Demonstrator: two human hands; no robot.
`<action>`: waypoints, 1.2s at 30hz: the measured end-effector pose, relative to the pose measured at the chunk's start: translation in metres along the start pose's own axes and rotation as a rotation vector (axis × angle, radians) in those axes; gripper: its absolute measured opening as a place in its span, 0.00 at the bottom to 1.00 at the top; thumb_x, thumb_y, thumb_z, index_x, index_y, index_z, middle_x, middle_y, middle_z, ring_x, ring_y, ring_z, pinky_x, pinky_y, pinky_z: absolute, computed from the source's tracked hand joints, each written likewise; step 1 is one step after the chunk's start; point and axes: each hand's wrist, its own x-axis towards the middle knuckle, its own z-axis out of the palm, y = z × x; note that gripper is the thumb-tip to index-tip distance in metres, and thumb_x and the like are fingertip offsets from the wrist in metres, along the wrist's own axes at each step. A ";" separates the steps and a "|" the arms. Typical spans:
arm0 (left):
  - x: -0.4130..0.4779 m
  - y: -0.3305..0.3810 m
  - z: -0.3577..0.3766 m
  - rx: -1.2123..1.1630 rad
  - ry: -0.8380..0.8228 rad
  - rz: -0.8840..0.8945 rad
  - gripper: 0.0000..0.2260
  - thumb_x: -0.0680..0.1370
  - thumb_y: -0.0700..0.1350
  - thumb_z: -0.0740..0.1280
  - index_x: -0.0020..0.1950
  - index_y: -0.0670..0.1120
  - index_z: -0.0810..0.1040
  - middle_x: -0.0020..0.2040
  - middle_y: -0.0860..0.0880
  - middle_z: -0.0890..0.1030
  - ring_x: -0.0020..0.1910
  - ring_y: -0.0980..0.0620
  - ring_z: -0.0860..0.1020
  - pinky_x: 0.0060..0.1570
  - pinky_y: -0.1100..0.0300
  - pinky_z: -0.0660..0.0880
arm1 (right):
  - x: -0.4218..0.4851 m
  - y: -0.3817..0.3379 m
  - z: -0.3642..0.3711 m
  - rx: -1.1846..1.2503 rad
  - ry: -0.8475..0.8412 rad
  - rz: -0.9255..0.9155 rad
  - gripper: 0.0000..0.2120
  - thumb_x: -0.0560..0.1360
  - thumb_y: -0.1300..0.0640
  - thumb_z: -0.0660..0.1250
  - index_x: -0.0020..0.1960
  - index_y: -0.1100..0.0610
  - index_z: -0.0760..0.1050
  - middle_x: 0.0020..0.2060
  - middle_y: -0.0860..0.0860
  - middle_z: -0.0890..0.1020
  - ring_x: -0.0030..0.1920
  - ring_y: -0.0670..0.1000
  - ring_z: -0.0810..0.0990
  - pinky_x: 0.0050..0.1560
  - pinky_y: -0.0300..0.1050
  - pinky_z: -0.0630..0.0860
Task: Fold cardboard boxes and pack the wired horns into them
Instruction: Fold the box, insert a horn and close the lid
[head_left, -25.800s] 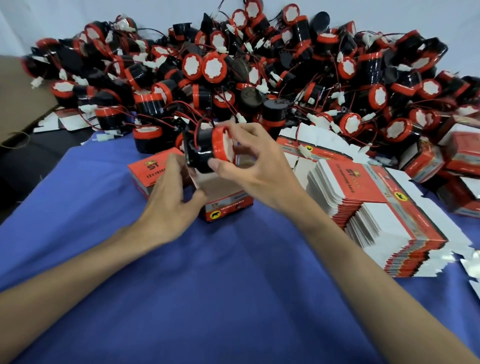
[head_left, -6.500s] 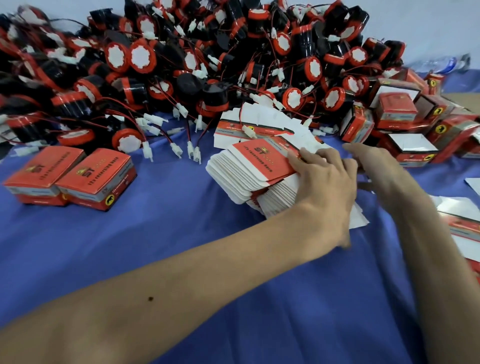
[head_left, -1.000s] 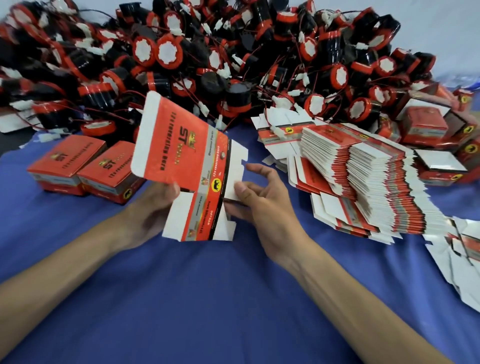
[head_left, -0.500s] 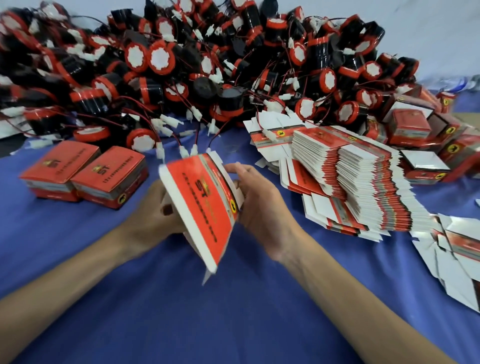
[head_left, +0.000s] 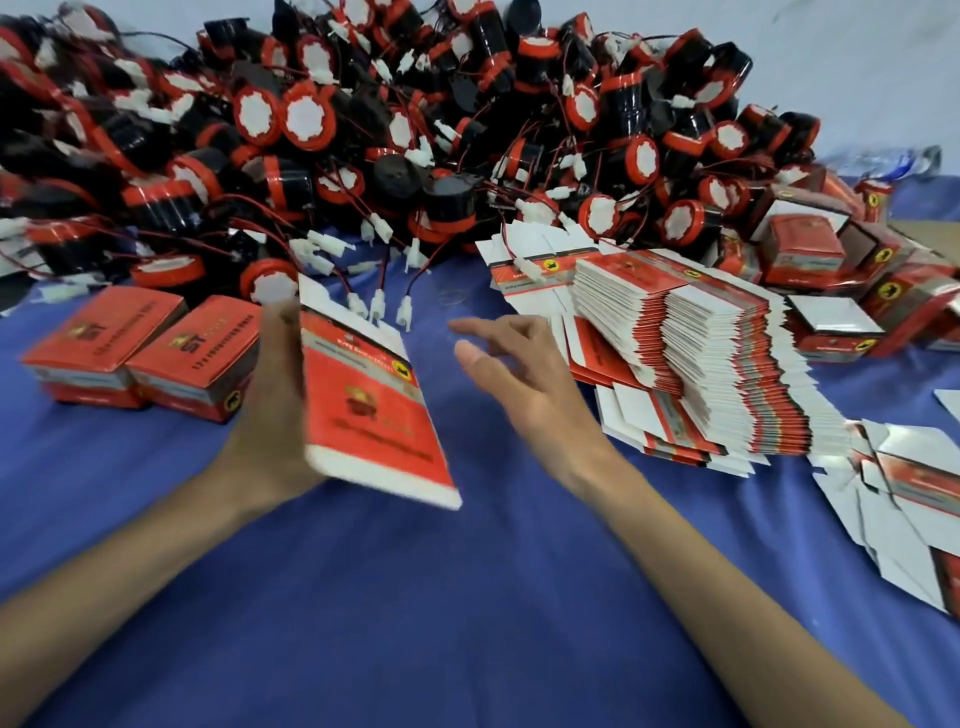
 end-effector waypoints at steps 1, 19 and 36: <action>-0.001 -0.001 0.000 0.050 0.030 0.008 0.34 0.61 0.55 0.73 0.60 0.55 0.57 0.55 0.55 0.68 0.52 0.43 0.74 0.52 0.63 0.76 | -0.001 -0.004 -0.004 0.069 -0.055 0.032 0.15 0.70 0.41 0.61 0.56 0.38 0.75 0.59 0.46 0.69 0.60 0.39 0.70 0.63 0.38 0.67; 0.000 0.018 0.003 0.614 0.073 0.020 0.34 0.63 0.64 0.66 0.66 0.51 0.68 0.53 0.44 0.69 0.46 0.54 0.69 0.36 0.58 0.70 | -0.027 -0.012 0.030 -0.888 0.253 -0.671 0.32 0.69 0.54 0.67 0.72 0.61 0.68 0.70 0.61 0.69 0.71 0.60 0.67 0.67 0.68 0.62; -0.013 0.011 0.004 0.315 0.214 0.341 0.21 0.73 0.46 0.63 0.65 0.40 0.67 0.64 0.48 0.63 0.70 0.48 0.62 0.65 0.48 0.68 | -0.006 0.006 0.000 -0.638 0.176 -0.563 0.35 0.78 0.55 0.64 0.74 0.61 0.45 0.66 0.62 0.67 0.63 0.61 0.67 0.67 0.54 0.65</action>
